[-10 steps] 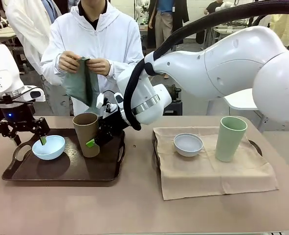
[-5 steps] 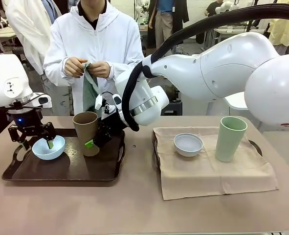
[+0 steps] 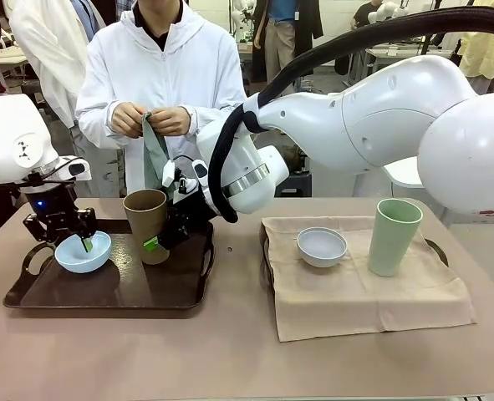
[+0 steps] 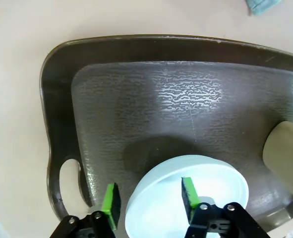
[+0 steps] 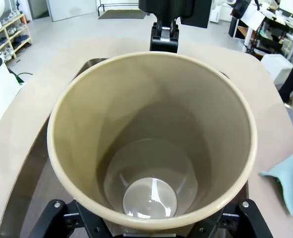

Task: Set up a tray with a mat and arrange the tableware.
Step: Pick up the Picnic Bowl and Reusable plastic cup from the Handle tray in front of the human's position and hold them in the air.

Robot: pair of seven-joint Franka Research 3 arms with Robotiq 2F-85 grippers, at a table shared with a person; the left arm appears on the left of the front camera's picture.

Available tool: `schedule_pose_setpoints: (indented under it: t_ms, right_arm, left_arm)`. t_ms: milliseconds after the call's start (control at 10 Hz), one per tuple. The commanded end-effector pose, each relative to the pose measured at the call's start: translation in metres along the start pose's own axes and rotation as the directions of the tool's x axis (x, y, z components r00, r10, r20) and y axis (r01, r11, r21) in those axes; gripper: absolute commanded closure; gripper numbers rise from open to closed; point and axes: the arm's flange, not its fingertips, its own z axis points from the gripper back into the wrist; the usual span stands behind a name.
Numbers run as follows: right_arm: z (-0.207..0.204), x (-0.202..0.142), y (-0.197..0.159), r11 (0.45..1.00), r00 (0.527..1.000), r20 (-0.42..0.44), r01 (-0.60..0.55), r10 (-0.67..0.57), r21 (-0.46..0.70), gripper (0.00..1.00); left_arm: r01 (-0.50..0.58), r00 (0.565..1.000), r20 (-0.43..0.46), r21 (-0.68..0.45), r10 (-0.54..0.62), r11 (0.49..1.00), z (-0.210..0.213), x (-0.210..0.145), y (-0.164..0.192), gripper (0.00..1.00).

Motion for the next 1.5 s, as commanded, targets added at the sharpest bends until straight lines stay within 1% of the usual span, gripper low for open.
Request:
schedule_pose_setpoints:
  t_ms: [0, 200, 300, 400, 500, 600, 700, 800, 900, 1000, 1100, 1200, 1300, 1400]
  right_arm:
    - [-0.001, -0.002, 0.0, 1.0, 0.999, 0.016, -0.028, 0.028, 0.006, 1.0]
    - [0.0, -0.003, 0.0, 1.0, 0.999, 0.02, -0.027, 0.027, 0.003, 1.0]
    - [0.002, -0.003, 0.0, 1.0, 0.999, 0.018, -0.028, 0.028, -0.001, 0.75]
    - [0.004, -0.002, 0.001, 0.999, 0.999, 0.014, -0.033, 0.033, -0.004, 0.75]
    - [0.007, -0.001, 0.003, 0.999, 0.999, 0.011, -0.035, 0.035, -0.013, 1.0]
    - [0.01, -0.002, 0.004, 0.999, 0.999, 0.008, -0.033, 0.033, -0.02, 0.75]
    - [0.013, -0.002, 0.007, 0.999, 1.0, 0.001, -0.025, 0.025, -0.023, 1.0]
    - [0.016, 0.001, 0.01, 1.0, 1.0, -0.011, 0.005, -0.005, -0.018, 1.0]
    - [0.026, 0.01, 0.015, 1.0, 1.0, -0.006, 0.011, -0.011, -0.015, 1.0]
    - [0.04, 0.027, 0.022, 1.0, 1.0, -0.021, -0.005, 0.004, -0.03, 1.0]
    - [0.058, 0.045, 0.031, 0.999, 0.999, -0.049, -0.012, 0.01, -0.047, 1.0]
    - [0.077, 0.067, 0.043, 0.999, 0.998, -0.061, 0.007, -0.01, -0.045, 1.0]
    - [0.096, 0.087, 0.05, 0.998, 0.998, -0.059, -0.008, 0.004, -0.067, 1.0]
    - [0.111, 0.108, 0.058, 0.997, 0.998, -0.062, -0.018, 0.013, -0.079, 1.0]
  left_arm:
    - [-0.004, 1.0, 0.012, 0.001, 0.004, 1.0, 0.002, -0.003, 0.003, 1.0]
    - [-0.005, 1.0, 0.006, 0.006, 0.005, 1.0, 0.002, -0.006, 0.004, 1.0]
    - [-0.004, 1.0, 0.01, 0.006, 0.004, 1.0, 0.005, -0.008, 0.004, 1.0]
    - [-0.005, 1.0, 0.009, 0.009, 0.005, 1.0, 0.006, -0.009, 0.005, 1.0]
    - [-0.007, 1.0, 0.001, 0.005, 0.007, 1.0, 0.007, -0.01, 0.005, 1.0]
    - [-0.007, 1.0, -0.004, -0.002, 0.007, 1.0, 0.007, -0.011, 0.005, 1.0]
    - [-0.022, 1.0, -0.008, 0.0, 0.022, 1.0, 0.01, -0.013, 0.004, 1.0]
    - [-0.029, 0.999, -0.022, -0.004, 0.029, 1.0, 0.016, -0.018, 0.002, 0.97]
    - [-0.026, 0.999, -0.02, -0.01, 0.025, 1.0, 0.028, -0.025, -0.001, 0.97]
    - [-0.038, 0.999, -0.008, 0.006, 0.038, 0.999, 0.046, -0.034, -0.004, 0.97]
    - [-0.057, 0.998, 0.004, 0.013, 0.057, 0.998, 0.068, -0.046, -0.008, 0.97]
    - [-0.053, 0.998, 0.028, -0.007, 0.053, 0.999, 0.104, -0.065, -0.013, 0.97]
    - [-0.065, 0.996, 0.056, 0.002, 0.064, 0.998, 0.131, -0.075, -0.018, 0.97]
    - [-0.058, 0.997, 0.047, 0.003, 0.058, 0.998, 0.155, -0.086, -0.023, 0.97]
